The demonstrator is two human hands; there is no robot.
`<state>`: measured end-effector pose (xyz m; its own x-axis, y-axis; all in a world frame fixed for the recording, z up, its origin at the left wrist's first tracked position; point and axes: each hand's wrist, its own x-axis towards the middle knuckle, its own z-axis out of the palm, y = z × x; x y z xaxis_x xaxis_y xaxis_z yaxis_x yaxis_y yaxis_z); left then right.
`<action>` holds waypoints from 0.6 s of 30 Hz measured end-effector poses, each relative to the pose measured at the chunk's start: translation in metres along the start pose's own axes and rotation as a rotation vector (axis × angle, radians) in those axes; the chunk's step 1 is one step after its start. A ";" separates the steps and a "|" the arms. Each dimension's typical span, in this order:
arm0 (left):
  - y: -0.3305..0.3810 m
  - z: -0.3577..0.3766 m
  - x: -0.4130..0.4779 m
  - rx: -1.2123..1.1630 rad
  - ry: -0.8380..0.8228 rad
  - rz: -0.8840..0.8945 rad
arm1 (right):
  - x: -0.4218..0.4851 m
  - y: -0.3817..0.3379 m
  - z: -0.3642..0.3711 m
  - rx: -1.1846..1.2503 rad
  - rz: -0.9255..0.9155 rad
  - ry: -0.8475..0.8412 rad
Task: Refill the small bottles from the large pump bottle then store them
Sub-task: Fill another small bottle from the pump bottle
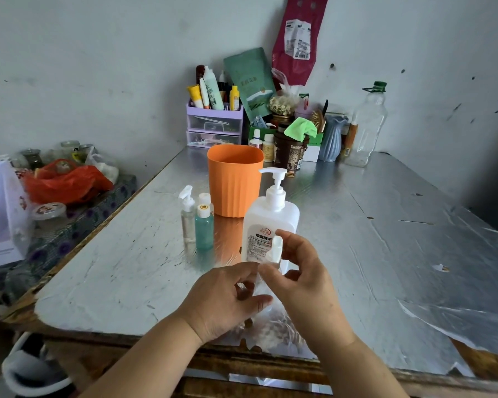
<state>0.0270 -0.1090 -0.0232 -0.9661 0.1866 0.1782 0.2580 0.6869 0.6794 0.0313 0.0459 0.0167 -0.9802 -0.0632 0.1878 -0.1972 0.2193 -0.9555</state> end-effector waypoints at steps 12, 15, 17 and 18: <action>-0.002 0.000 0.001 0.008 -0.003 -0.003 | 0.000 -0.006 0.000 0.018 -0.015 0.001; -0.001 -0.001 0.001 0.023 -0.005 0.002 | 0.000 -0.005 0.002 0.022 -0.003 0.005; 0.000 -0.001 0.000 0.010 0.005 0.001 | 0.002 -0.004 0.002 0.013 0.018 0.058; 0.001 -0.001 0.000 0.003 0.008 -0.004 | 0.002 -0.004 0.001 0.018 0.027 0.078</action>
<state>0.0273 -0.1092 -0.0219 -0.9670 0.1788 0.1813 0.2546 0.6896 0.6780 0.0302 0.0436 0.0211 -0.9838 0.0187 0.1784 -0.1710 0.2022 -0.9643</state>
